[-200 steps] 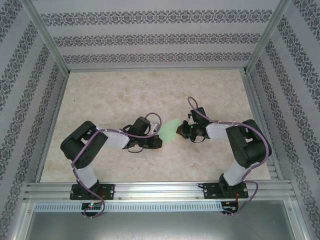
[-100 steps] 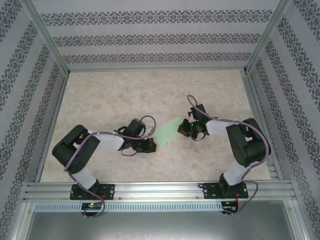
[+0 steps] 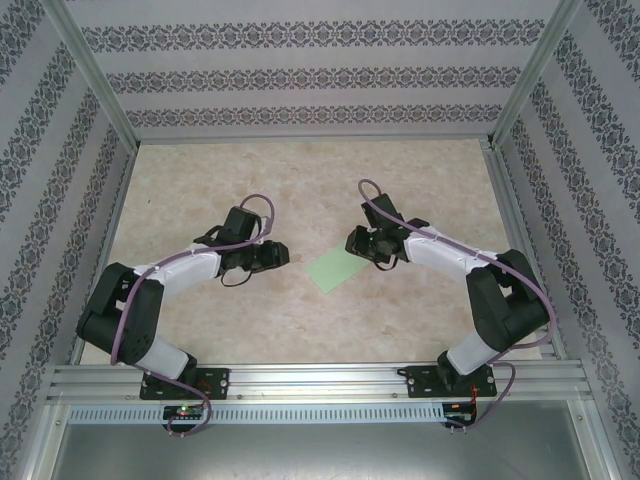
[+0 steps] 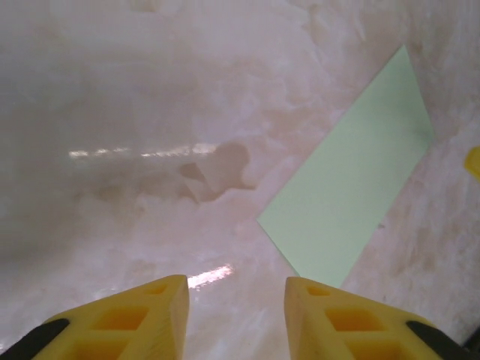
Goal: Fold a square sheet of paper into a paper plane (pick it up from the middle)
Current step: First fold in half a square sheet of paper at the center of the table, then move the square sheet of paper to the center of the table.
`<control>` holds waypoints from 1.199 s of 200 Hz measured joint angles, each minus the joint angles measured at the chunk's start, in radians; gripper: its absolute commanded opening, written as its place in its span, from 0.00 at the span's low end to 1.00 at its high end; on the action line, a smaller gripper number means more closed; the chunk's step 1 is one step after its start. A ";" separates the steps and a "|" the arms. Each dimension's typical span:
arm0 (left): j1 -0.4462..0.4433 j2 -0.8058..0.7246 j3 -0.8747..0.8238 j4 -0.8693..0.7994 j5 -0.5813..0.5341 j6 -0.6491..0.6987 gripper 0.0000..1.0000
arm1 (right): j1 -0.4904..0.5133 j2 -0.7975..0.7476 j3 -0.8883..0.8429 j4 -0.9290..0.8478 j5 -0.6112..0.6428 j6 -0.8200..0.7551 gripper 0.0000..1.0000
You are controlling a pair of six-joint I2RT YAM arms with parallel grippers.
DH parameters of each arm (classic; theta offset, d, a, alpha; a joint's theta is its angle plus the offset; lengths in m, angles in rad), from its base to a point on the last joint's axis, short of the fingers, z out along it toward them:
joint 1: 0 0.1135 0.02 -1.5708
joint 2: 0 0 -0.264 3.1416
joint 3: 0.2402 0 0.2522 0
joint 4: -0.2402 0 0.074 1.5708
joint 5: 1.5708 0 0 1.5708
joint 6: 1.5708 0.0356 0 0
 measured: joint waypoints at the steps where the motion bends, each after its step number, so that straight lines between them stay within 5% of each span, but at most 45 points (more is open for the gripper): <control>1: 0.000 0.000 0.001 -0.003 -0.002 0.000 0.43 | 0.000 0.002 0.002 -0.004 0.006 0.003 0.42; 113: 0.005 0.031 0.047 -0.039 0.002 -0.001 0.51 | 0.024 0.286 0.205 -0.116 0.122 0.023 0.47; 213: -0.006 0.072 0.023 -0.072 0.098 -0.011 0.55 | 0.086 0.332 0.277 0.000 -0.084 -0.142 0.48; 240: -0.014 0.092 0.023 -0.100 0.092 -0.011 0.55 | 0.116 0.292 0.276 -0.003 -0.073 -0.101 0.38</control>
